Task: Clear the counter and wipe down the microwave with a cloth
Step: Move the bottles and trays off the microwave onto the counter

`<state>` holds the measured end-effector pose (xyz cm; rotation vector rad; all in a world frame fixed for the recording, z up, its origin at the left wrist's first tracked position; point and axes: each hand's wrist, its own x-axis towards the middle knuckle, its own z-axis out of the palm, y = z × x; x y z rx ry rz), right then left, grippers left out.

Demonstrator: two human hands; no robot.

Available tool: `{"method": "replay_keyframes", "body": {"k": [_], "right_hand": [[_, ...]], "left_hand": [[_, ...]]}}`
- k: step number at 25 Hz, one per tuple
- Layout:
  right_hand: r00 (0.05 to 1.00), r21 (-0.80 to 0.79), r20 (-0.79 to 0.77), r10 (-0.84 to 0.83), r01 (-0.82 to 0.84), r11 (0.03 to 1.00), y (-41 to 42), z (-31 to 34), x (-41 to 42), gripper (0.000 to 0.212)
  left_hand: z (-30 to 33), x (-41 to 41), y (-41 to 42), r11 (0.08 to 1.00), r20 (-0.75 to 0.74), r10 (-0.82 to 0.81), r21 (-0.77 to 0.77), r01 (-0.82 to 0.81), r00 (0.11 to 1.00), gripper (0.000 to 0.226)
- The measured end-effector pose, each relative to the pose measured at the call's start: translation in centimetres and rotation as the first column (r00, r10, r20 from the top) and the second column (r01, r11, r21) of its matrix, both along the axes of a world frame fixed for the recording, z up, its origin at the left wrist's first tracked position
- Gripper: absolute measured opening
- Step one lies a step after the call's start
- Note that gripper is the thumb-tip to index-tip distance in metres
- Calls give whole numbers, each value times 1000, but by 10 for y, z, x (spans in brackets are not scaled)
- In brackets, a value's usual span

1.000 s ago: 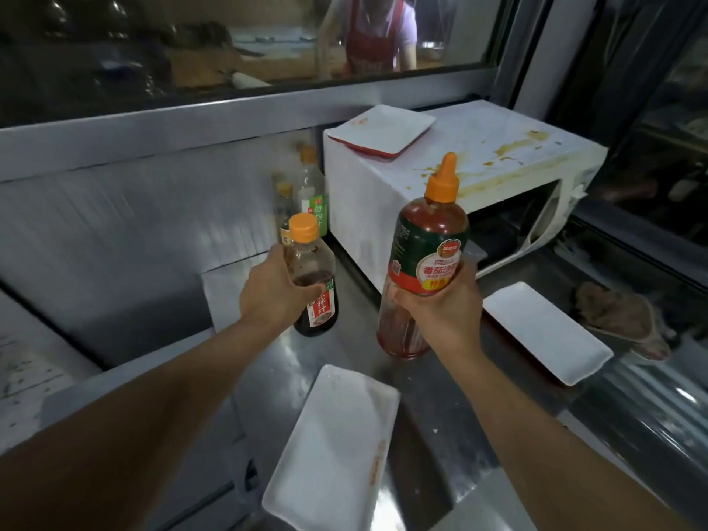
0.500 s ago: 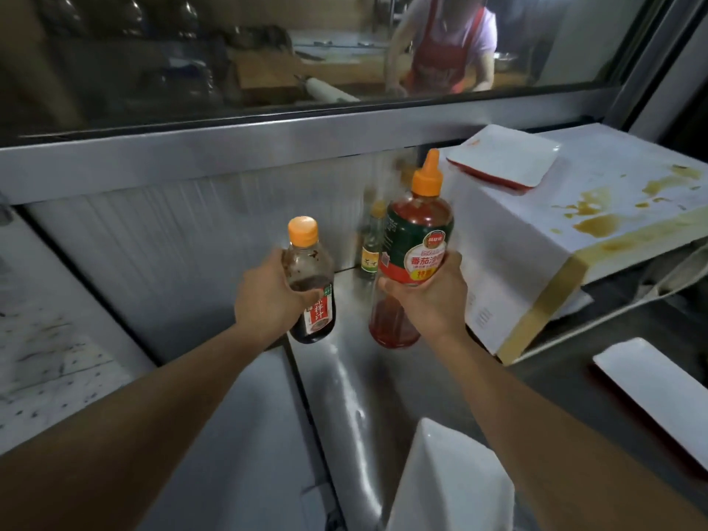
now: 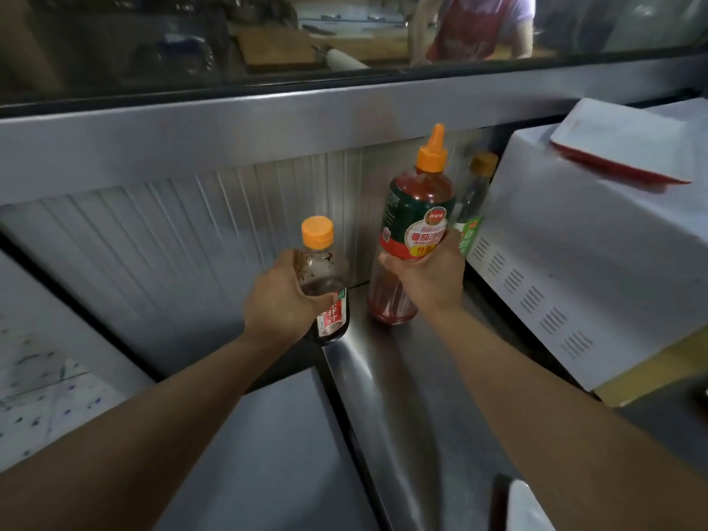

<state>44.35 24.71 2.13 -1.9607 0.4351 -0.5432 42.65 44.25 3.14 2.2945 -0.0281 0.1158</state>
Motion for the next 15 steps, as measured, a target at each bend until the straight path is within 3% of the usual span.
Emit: {"method": "replay_keyframes", "body": {"k": [11,15], "right_hand": [[997,-4,56,48,-48,999,5,-19,12,84],[990,-101,-138,10,-24,995,4,-42,-4,98]], "left_hand": [[-4,13,7,1000,-5,-3,2,3,1000,56],[-6,15,7,1000,0,10,18,-10,1000,60]]}}
